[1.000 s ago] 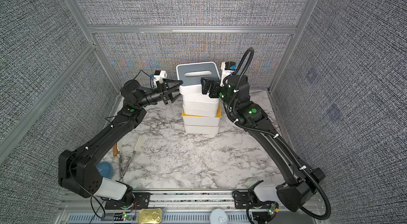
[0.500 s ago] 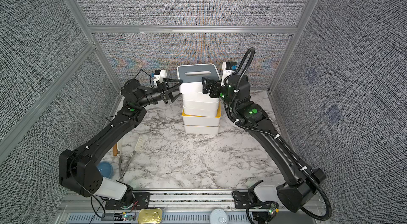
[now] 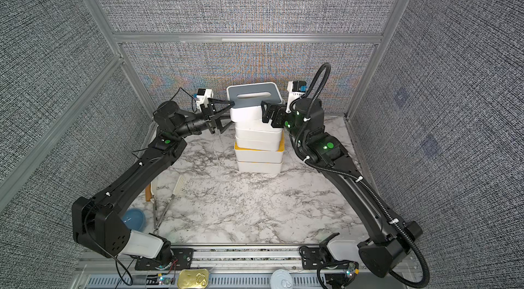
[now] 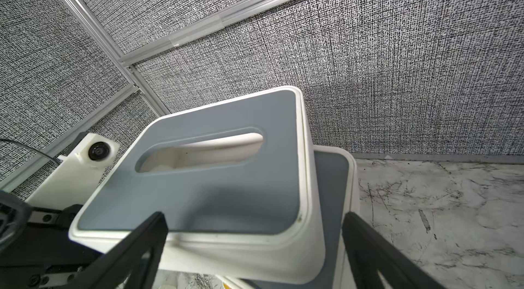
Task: Stack the tissue boxes
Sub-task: Place the tissue box at the tissue box.
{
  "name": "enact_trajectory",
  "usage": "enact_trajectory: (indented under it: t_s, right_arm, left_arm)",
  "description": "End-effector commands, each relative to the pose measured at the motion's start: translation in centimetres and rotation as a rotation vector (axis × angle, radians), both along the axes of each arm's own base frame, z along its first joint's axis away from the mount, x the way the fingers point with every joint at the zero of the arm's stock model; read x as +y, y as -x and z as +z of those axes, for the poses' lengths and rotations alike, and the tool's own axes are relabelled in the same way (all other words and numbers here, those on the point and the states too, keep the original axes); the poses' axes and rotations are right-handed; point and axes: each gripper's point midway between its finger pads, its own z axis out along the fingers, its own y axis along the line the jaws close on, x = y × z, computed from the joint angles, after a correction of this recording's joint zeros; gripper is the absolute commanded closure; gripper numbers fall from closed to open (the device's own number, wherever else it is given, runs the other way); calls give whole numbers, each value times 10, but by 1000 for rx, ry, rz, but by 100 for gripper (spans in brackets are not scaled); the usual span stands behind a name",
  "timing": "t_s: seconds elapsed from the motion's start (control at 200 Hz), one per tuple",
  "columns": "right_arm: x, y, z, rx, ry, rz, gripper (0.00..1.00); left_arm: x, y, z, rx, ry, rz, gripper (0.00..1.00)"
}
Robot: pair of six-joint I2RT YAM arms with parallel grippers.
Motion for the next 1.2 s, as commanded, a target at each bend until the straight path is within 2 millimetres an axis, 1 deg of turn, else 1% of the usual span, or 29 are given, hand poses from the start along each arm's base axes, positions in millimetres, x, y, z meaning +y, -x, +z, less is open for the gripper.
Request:
enact_trajectory:
  t_s: [0.0, 0.22, 0.32, 0.41, 0.745, 0.905, 0.985, 1.08, 1.195]
  right_arm:
    - [-1, 1, 5, -20, -1, -2, 1]
    - [-1, 1, 4, -20, 5, -1, 1]
    - [-2, 1, 5, -24, 6, -2, 1]
    - [-1, 2, 5, -24, 4, 1, 1]
    - [-4, 6, 8, -33, 10, -1, 1]
    - [-3, 5, 7, -33, 12, 2, 1]
    - [-4, 6, 7, -38, 21, 4, 1]
    - [-6, 10, 9, -47, 31, 8, 1]
    - [-8, 17, 16, -67, 39, 19, 1]
  left_arm:
    - [1, -2, -5, -8, -35, 14, 1]
    - [1, -5, -8, -8, -85, 27, 1]
    - [3, -3, -2, -18, -90, 31, 1]
    - [3, -4, -1, -21, -105, 36, 1]
    - [4, -7, -15, -4, -151, 52, 1]
    - [3, -7, -11, -16, -154, 47, 1]
    - [6, -8, -8, -29, -173, 55, 1]
    - [12, -8, -8, -45, -211, 82, 1]
    - [16, -7, -17, -49, -254, 93, 1]
